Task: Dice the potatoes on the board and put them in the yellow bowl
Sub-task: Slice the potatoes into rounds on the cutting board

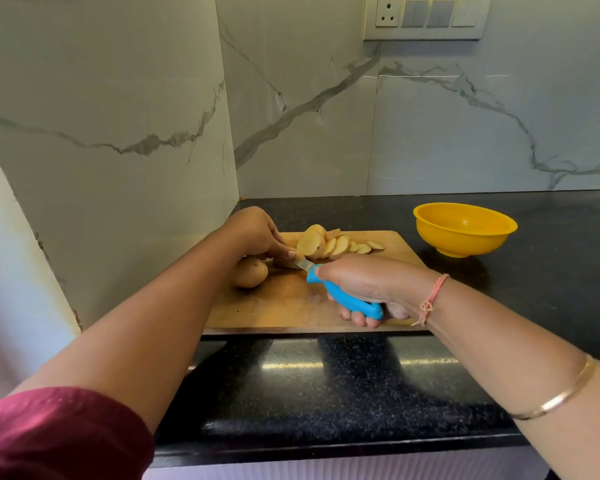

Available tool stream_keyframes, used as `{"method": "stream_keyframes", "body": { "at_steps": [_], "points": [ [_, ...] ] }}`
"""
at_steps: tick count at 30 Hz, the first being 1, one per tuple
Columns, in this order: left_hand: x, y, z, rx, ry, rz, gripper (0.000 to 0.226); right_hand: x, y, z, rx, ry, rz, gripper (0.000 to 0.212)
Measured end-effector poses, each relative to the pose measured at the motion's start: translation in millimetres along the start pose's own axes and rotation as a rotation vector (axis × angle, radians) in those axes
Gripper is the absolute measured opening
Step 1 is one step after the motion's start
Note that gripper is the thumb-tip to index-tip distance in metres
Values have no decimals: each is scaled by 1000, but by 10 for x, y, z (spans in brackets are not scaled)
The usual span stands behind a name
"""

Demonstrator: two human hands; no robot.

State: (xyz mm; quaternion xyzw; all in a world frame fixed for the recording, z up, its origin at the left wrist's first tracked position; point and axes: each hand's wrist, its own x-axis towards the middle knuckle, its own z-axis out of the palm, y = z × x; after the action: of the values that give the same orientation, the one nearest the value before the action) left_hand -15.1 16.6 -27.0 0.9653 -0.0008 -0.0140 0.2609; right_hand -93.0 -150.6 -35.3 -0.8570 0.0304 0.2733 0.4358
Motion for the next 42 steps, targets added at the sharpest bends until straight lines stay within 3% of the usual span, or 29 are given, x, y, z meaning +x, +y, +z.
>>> {"method": "stream_keyframes", "body": {
  "at_steps": [7,14,22,33,42],
  "points": [
    [-81,82,-51,182,-116,123,36,-8,-1,-239,-92,42,-74,38],
    [-59,37,-62,313,-21,45,33,2,-166,-416,-198,-47,-147,35],
    [45,49,10,262,5,-42,42,40,-72,-176,-154,196,-235,37],
    [114,2,-2,147,-34,-103,47,-59,93,8,65,196,-213,38],
    [69,11,70,89,27,-135,44,3,-7,171,45,214,-236,35]
  ]
}}
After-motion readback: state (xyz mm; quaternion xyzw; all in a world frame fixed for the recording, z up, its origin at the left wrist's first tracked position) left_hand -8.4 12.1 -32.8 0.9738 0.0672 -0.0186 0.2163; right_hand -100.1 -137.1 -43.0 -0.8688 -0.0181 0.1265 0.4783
